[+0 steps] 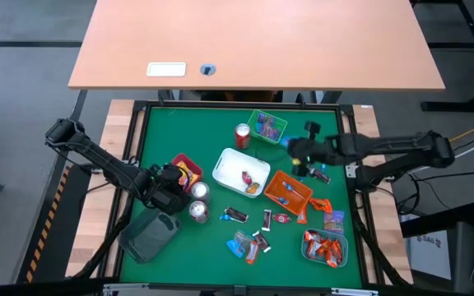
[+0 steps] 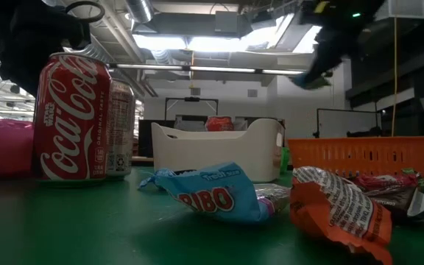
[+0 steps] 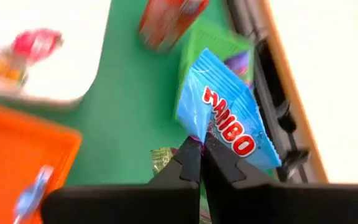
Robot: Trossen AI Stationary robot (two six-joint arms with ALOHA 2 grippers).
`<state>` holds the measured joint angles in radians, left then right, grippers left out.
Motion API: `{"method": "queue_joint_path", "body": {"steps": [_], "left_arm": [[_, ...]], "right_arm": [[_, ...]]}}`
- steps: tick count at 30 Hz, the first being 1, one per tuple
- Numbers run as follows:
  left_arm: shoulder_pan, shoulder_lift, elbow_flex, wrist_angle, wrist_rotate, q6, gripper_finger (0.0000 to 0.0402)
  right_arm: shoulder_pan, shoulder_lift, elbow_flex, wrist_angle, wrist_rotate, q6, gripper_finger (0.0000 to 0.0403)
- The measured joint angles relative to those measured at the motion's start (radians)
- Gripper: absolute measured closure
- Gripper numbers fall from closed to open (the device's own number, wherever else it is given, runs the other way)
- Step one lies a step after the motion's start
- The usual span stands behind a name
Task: Sort candy
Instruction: Put the blue candy into the green bin, then put the blue lollipop into the orange bin
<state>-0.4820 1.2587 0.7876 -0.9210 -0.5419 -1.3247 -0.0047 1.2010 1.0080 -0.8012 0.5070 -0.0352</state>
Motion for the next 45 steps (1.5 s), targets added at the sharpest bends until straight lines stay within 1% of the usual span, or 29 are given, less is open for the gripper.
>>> {"method": "queue_joint_path", "body": {"steps": [2,5,7,10,13,19,24,27,35,38,43,45], "left_arm": [[0.000,0.000,0.000,0.000,0.000,0.000,0.0302],[0.000,0.000,0.000,0.001,0.000,0.000,0.0302],[0.000,0.000,0.000,0.002,0.000,0.000,0.0302],[0.000,0.000,0.000,0.006,0.000,0.000,0.0302],[0.000,0.000,0.000,0.013,0.000,0.000,0.0302],[0.000,0.000,0.000,0.018,-0.001,0.000,0.0302],[0.000,0.000,0.000,0.017,0.000,0.000,0.0302],[0.000,0.000,0.000,0.018,0.000,0.000,0.0302],[0.000,0.000,0.000,0.018,0.000,0.000,0.0302],[0.000,0.000,0.000,0.018,0.000,0.000,0.0302],[0.000,0.000,0.000,0.018,0.000,0.000,0.0302],[0.000,0.000,0.000,0.018,0.000,0.000,0.0302]], "right_arm": [[-0.065,0.008,0.001,0.099,-0.033,-0.069,0.0398],[-0.157,0.028,0.001,0.226,-0.114,-0.164,0.0398],[-0.218,0.039,0.001,0.292,-0.180,-0.214,0.0398],[-0.296,0.072,0.001,0.396,-0.251,-0.260,0.0398],[-0.364,0.115,0.000,0.471,-0.275,-0.265,0.0398],[-0.463,0.215,0.000,0.519,-0.290,-0.265,0.0397],[-0.503,0.292,0.000,0.521,-0.290,-0.265,0.0397],[-0.503,0.327,0.000,0.522,-0.282,-0.266,0.0397],[-0.500,0.367,0.000,0.554,-0.277,-0.292,0.0394],[-0.500,0.367,0.000,0.573,-0.274,-0.292,0.0374],[-0.500,0.367,0.000,0.574,-0.270,-0.292,0.0311],[-0.500,0.367,0.000,0.571,-0.244,-0.293,0.0288]]}}
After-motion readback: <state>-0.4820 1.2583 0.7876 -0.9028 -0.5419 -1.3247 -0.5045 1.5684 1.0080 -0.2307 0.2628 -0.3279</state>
